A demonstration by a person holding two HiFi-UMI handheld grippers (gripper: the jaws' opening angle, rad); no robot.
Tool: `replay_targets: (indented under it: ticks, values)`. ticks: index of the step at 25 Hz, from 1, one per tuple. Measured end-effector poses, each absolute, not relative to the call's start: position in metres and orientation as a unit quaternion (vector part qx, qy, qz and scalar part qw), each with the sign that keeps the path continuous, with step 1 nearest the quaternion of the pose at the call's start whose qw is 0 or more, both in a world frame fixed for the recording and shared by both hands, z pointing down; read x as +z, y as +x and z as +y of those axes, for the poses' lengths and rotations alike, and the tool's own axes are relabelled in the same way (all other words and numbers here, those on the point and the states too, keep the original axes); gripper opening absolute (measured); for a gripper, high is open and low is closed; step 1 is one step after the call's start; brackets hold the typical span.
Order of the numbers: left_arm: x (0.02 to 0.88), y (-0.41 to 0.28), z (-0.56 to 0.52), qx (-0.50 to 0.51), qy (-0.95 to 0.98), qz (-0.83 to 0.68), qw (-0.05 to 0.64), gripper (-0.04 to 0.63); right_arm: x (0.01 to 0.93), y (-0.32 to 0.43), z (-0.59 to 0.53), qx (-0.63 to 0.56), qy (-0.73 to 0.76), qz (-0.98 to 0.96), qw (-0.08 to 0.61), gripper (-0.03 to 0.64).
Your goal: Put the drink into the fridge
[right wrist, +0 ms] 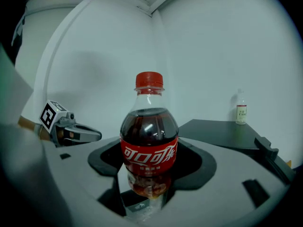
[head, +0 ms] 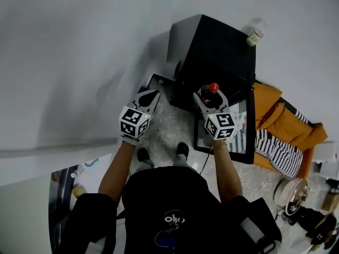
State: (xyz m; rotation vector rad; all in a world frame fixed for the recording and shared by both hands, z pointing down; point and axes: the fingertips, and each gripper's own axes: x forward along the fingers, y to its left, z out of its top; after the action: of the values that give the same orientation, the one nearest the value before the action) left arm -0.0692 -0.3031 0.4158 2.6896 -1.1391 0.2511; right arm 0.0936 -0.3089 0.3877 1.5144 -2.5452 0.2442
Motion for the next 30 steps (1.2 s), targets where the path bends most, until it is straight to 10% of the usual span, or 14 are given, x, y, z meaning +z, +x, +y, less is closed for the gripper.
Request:
replay_targets:
  ticks: [30]
  values:
    - [0.465, -0.009, -0.377, 0.095, 0.914, -0.384, 0.094, 0.008, 0.437, 0.151, -0.407, 0.078, 0.521, -0.847, 0.076, 0.312]
